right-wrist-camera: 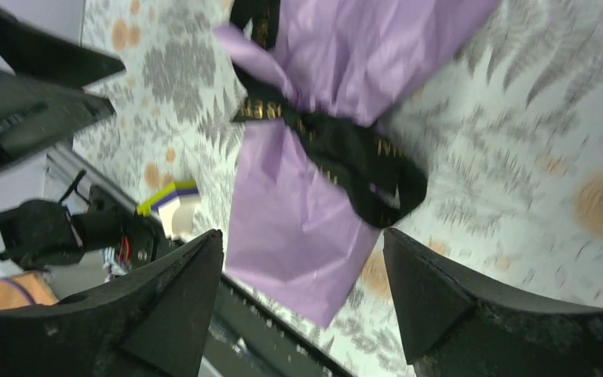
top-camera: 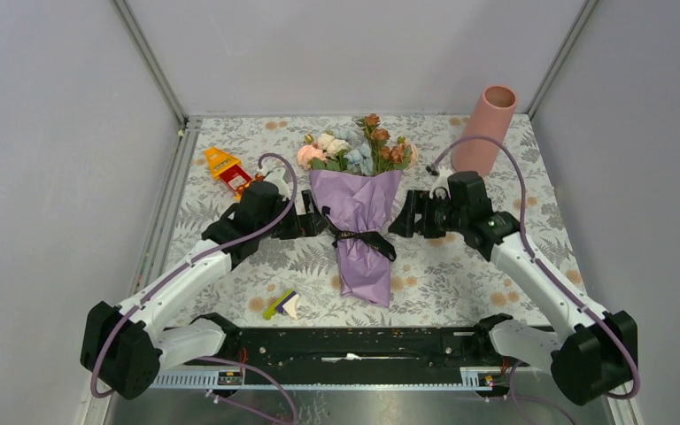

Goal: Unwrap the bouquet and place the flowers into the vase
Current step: Move the fake flower to the center of the board.

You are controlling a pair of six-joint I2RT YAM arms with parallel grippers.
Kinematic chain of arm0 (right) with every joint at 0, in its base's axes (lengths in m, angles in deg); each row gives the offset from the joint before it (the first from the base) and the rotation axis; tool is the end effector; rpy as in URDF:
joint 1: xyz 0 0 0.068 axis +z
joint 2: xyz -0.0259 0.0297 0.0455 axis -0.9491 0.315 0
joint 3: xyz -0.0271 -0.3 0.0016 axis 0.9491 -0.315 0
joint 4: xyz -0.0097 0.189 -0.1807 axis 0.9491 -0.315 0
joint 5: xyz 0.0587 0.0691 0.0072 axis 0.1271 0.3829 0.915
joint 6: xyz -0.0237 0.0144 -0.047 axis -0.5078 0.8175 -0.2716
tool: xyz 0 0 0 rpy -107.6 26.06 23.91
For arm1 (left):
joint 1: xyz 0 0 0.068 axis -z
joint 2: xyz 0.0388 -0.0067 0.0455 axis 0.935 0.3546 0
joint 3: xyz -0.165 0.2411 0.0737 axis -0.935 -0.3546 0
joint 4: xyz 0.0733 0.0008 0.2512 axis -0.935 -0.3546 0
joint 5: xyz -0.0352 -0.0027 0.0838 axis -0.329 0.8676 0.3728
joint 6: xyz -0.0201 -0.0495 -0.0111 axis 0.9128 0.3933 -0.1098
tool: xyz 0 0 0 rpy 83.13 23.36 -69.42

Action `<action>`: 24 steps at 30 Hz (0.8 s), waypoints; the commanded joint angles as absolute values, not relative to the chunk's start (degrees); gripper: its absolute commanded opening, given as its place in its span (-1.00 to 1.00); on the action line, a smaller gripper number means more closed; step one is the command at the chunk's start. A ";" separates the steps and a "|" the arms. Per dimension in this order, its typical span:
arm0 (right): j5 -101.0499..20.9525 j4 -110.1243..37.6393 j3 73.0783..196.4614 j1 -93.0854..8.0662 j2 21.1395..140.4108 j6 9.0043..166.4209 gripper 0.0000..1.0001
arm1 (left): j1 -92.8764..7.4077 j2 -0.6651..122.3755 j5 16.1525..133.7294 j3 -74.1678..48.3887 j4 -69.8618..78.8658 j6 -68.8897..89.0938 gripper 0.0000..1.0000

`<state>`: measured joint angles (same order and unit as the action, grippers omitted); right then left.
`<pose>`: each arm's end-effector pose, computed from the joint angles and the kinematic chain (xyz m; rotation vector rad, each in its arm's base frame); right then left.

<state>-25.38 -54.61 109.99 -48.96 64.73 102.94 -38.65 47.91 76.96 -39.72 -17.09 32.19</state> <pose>0.2153 0.1049 0.3185 -0.2489 2.2153 0.8606 0.1918 -0.1179 0.2929 0.0010 2.3072 -0.7233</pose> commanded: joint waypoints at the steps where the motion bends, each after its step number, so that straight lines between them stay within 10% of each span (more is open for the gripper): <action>1: -21.54 -56.79 103.68 -48.80 59.46 106.42 0.61 | -38.91 48.20 69.94 -42.63 -6.89 31.17 0.93; 24: -26.69 -55.52 94.84 -47.29 57.47 112.75 0.47 | -32.58 63.49 68.09 -51.46 18.45 28.62 0.27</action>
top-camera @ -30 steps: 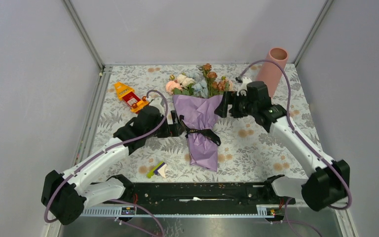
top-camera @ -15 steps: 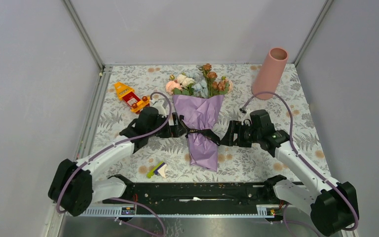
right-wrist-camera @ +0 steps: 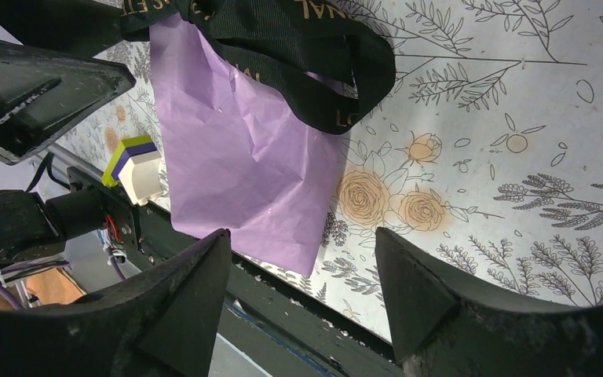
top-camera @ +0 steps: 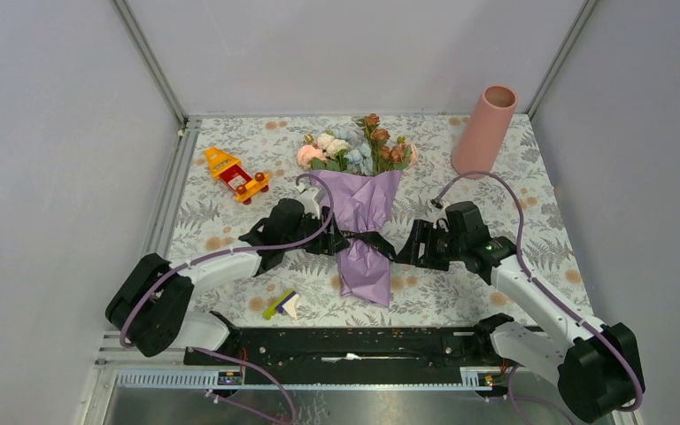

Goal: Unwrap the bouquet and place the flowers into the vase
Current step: Move the fake flower to the center of the board, then untie the ribbon from the wrapping paper.

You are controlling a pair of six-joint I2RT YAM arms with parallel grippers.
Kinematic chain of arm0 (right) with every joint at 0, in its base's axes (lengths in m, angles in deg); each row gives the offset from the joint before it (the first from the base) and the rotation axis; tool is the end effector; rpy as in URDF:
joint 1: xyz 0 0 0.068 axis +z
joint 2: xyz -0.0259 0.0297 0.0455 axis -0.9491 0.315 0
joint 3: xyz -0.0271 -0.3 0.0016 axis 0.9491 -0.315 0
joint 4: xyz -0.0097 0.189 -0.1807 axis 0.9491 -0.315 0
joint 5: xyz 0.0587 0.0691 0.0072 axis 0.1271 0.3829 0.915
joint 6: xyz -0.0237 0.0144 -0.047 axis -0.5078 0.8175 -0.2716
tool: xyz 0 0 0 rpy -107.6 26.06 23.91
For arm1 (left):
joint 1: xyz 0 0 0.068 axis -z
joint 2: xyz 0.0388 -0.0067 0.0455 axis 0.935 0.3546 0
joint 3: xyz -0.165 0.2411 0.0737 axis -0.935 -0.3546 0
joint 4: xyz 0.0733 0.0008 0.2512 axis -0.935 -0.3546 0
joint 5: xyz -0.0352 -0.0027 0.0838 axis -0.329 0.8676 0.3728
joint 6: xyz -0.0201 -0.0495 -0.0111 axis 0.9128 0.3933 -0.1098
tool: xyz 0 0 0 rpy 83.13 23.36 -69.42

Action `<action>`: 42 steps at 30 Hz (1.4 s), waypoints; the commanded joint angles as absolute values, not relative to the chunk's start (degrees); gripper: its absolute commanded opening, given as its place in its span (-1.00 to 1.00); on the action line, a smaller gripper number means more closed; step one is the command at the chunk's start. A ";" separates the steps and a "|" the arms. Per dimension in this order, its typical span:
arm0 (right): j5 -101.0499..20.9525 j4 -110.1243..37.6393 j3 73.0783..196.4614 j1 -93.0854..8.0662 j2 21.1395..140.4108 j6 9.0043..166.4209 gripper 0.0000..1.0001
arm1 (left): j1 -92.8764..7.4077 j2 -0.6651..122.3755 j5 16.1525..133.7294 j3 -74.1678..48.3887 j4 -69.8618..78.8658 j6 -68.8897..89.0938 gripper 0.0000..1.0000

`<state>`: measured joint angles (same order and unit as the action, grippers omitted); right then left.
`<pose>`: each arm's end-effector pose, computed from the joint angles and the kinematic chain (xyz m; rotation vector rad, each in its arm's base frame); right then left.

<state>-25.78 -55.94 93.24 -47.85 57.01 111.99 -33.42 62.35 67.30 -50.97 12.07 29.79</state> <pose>0.1675 0.0887 0.2445 -0.0471 2.4471 0.9018 0.2096 -0.1636 0.2169 0.2629 2.2741 -0.9486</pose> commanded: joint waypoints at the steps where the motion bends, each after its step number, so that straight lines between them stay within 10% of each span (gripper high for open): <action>1: -26.67 -55.48 94.77 -47.29 57.62 112.75 0.47 | -32.26 63.63 68.77 -51.29 18.21 28.14 0.24; 22: -26.86 -53.80 91.36 -47.20 55.20 112.98 0.41 | -20.11 59.65 93.62 -44.11 0.74 23.09 -0.75; 42: -27.41 -53.80 90.34 -47.20 53.95 112.83 0.41 | -25.43 48.45 87.34 -50.74 -0.09 29.11 0.06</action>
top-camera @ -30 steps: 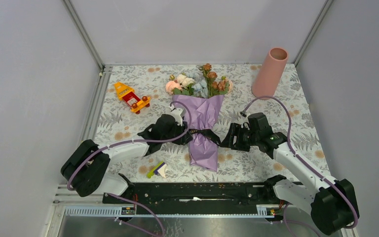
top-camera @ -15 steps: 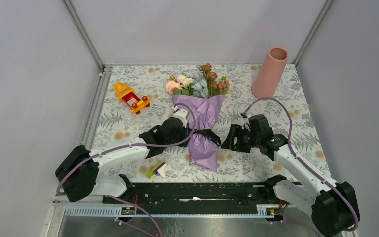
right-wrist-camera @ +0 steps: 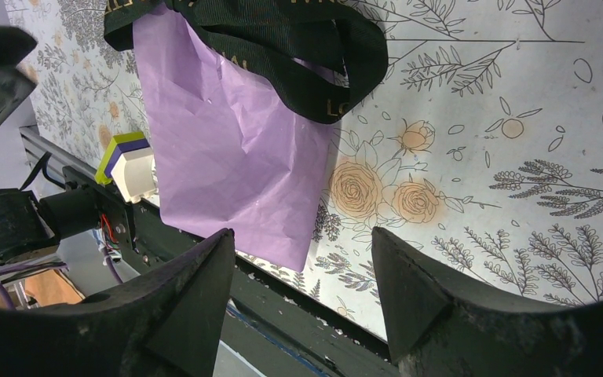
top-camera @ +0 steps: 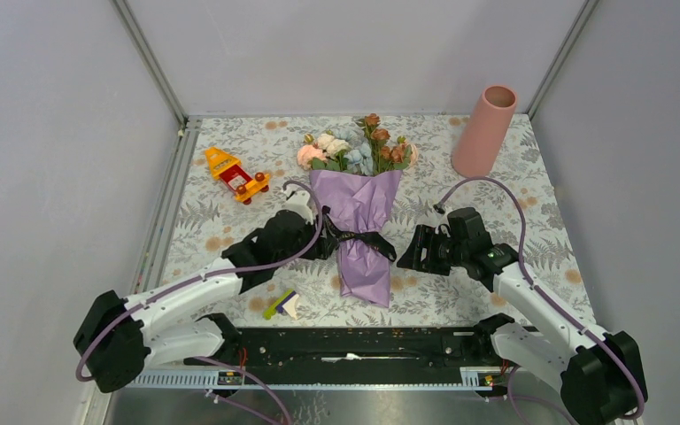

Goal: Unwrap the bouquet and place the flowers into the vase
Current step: Untie the ribbon from the wrapping paper.

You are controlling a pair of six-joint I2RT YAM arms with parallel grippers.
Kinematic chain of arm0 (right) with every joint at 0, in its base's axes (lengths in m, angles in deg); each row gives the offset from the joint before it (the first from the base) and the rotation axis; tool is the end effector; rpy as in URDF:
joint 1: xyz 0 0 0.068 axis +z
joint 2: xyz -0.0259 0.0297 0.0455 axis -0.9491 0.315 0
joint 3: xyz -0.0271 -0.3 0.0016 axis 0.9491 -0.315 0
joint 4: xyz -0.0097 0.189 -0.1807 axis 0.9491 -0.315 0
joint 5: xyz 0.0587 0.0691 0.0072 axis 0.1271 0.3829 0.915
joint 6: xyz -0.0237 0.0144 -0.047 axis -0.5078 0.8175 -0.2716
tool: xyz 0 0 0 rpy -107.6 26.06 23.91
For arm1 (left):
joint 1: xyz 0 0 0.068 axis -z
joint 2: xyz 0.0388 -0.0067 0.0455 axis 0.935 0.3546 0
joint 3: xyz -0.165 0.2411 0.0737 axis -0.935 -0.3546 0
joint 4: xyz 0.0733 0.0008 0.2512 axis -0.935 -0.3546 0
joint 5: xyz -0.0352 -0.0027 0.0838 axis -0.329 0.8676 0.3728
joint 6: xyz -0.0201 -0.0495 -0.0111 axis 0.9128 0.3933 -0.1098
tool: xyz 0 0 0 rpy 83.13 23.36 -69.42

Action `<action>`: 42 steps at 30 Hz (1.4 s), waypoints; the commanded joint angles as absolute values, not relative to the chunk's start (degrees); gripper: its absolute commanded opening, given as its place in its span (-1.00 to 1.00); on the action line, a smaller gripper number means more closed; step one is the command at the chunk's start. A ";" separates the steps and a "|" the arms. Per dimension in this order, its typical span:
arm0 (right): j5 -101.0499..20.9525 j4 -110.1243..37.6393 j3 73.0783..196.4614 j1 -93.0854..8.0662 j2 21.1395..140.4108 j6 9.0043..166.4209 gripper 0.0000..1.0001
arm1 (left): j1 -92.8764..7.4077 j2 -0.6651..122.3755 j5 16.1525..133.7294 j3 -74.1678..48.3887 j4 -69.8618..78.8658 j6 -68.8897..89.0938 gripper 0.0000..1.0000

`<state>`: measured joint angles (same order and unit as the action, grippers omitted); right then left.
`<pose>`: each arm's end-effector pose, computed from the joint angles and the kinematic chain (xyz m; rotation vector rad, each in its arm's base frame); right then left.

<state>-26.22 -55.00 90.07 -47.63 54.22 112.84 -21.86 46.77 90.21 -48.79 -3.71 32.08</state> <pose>0.1569 0.0845 0.2355 -0.0321 2.4404 0.9039 0.1532 -0.1598 0.2643 0.1884 2.1850 -0.7001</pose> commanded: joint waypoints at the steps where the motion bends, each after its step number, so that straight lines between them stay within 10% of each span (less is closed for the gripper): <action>1: -27.35 -53.77 90.46 -47.20 54.04 112.96 0.41 | -25.74 49.06 86.08 -50.87 1.27 28.15 0.06; 21: -28.11 -55.20 91.58 -47.21 54.71 113.51 0.41 | -26.45 63.03 78.97 -49.93 13.32 28.99 -0.27; 31: -28.44 -55.39 91.83 -47.18 55.23 112.55 0.40 | -25.35 62.07 81.05 -46.41 7.61 31.21 -0.90; 42: -28.46 -55.99 91.39 -47.20 55.83 109.70 0.41 | -17.84 59.38 92.36 -41.44 -9.86 39.08 -0.74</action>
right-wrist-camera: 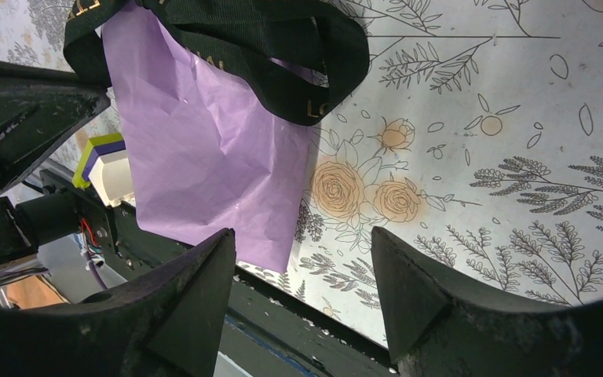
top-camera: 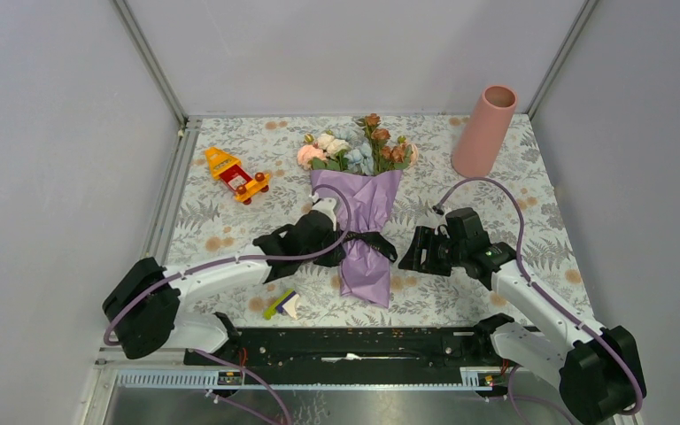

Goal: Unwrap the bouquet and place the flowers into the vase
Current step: Untie the ribbon from the wrapping paper.

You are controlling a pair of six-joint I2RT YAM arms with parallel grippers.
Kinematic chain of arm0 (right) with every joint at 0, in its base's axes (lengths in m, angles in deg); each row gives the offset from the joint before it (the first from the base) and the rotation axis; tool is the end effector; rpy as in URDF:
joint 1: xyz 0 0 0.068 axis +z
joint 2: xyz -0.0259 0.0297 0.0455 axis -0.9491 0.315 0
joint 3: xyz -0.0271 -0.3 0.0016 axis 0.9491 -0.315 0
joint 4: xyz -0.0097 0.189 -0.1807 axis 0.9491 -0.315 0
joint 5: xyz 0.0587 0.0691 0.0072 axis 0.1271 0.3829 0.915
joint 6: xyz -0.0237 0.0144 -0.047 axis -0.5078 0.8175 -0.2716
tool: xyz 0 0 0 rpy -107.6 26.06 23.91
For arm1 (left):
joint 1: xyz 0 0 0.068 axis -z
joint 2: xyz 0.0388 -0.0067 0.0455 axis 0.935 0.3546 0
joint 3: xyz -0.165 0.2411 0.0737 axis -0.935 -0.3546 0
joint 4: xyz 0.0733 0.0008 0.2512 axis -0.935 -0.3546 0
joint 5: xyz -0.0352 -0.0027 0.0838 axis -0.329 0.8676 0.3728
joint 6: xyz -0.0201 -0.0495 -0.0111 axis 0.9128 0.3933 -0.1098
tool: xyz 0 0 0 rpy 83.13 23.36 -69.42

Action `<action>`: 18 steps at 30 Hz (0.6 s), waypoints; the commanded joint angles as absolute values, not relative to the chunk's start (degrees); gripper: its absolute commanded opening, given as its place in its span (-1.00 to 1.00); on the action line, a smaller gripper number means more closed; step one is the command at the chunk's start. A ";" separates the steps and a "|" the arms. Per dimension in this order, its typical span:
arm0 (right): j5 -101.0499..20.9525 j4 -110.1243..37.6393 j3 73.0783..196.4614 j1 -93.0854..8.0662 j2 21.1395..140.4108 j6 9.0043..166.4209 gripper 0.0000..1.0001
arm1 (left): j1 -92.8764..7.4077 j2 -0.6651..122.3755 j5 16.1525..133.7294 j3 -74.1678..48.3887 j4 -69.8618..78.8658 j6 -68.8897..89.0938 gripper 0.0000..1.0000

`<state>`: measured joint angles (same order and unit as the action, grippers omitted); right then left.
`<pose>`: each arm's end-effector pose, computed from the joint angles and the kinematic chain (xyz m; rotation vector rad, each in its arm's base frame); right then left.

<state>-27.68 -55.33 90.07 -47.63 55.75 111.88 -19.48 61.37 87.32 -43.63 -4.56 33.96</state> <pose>0.1600 0.0849 0.2306 -0.0307 2.4672 0.8579 0.1750 -0.2026 0.2355 0.2591 2.3753 -0.6660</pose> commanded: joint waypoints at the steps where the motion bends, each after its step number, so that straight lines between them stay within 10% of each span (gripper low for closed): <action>1: -28.36 -55.96 91.31 -47.19 55.85 109.46 0.41 | -17.29 58.99 92.60 -41.67 -9.94 40.11 -0.71; 18: -28.27 -56.19 90.97 -47.19 54.99 108.64 0.43 | -23.54 39.85 88.34 -51.98 -5.22 39.21 0.37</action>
